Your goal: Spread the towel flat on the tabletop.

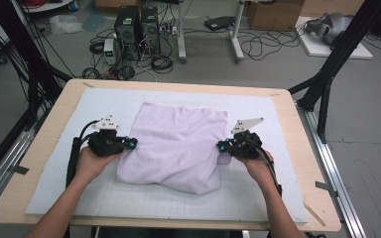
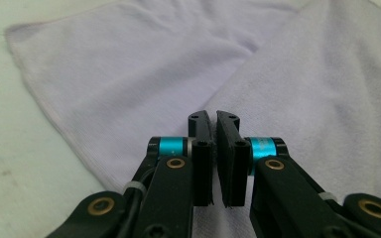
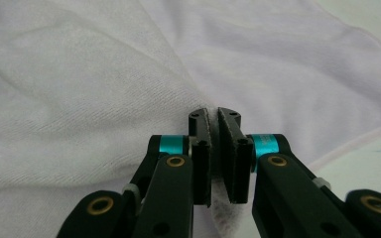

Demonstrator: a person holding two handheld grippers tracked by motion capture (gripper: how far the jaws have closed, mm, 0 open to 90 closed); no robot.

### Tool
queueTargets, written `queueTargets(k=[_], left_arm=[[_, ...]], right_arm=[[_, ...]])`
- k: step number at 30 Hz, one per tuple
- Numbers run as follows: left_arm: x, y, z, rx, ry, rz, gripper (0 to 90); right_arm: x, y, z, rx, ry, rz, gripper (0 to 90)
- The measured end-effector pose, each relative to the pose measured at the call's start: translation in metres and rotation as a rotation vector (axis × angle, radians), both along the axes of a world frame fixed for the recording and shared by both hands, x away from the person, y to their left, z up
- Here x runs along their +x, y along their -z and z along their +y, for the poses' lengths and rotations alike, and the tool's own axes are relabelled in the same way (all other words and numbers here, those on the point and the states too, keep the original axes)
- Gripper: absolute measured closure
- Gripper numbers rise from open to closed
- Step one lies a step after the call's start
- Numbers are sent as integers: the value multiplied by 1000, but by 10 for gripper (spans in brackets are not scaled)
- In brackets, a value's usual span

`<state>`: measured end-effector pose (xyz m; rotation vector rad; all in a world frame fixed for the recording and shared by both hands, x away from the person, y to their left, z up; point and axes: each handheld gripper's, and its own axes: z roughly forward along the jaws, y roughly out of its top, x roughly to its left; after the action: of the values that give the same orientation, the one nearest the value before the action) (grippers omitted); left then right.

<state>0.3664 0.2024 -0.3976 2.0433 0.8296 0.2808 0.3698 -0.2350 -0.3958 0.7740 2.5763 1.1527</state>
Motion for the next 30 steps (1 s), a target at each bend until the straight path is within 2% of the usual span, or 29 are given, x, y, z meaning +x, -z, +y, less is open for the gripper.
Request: queueTargets(k=[3, 4, 6, 8, 9, 10, 11, 12, 14, 17, 18, 20, 22, 27, 30], left_arm=[[19, 10, -6, 34, -32, 25, 847], [23, 15, -8, 38, -37, 33, 836], [28, 21, -7, 45, -48, 49, 815], [28, 20, -3, 50, -50, 58, 724], [27, 18, 1, 40, -52, 55, 686], [25, 14, 4, 31, -61, 46, 650], [22, 10, 9, 14, -65, 33, 603], [18, 5, 12, -6, -66, 18, 603], [10, -4, 19, -16, -55, -10, 577], [-5, -11, 24, -6, -20, -23, 535], [-10, -12, 25, 0, 0, -28, 527], [-22, -11, 24, 10, 31, -36, 513], [-34, -8, 23, 4, 56, -39, 484], [-57, 8, 19, 16, 117, -16, 444], [-65, 17, 15, 29, 148, 0, 414]], right_arm=[[21, 10, 2, -20, 33, 38, 842], [29, 21, 4, -45, 45, 70, 835], [31, 26, 5, -51, 50, 84, 821], [32, 30, 4, -45, 57, 96, 773], [31, 29, 3, -44, 62, 80, 722], [28, 26, 1, -38, 74, 68, 705], [23, 19, -5, 3, 80, 45, 661], [23, 19, -5, 3, 80, 45, 661], [14, 10, -11, 36, 89, 4, 633], [-3, 0, -15, 76, 63, -32, 593], [-8, -2, -14, 75, 46, -37, 574], [-19, -4, -8, 51, 3, -15, 541], [-33, -3, -3, 44, -38, -54, 540], [-57, 8, 6, 66, -108, -39, 491], [-66, 17, 12, 63, -144, -17, 464]])
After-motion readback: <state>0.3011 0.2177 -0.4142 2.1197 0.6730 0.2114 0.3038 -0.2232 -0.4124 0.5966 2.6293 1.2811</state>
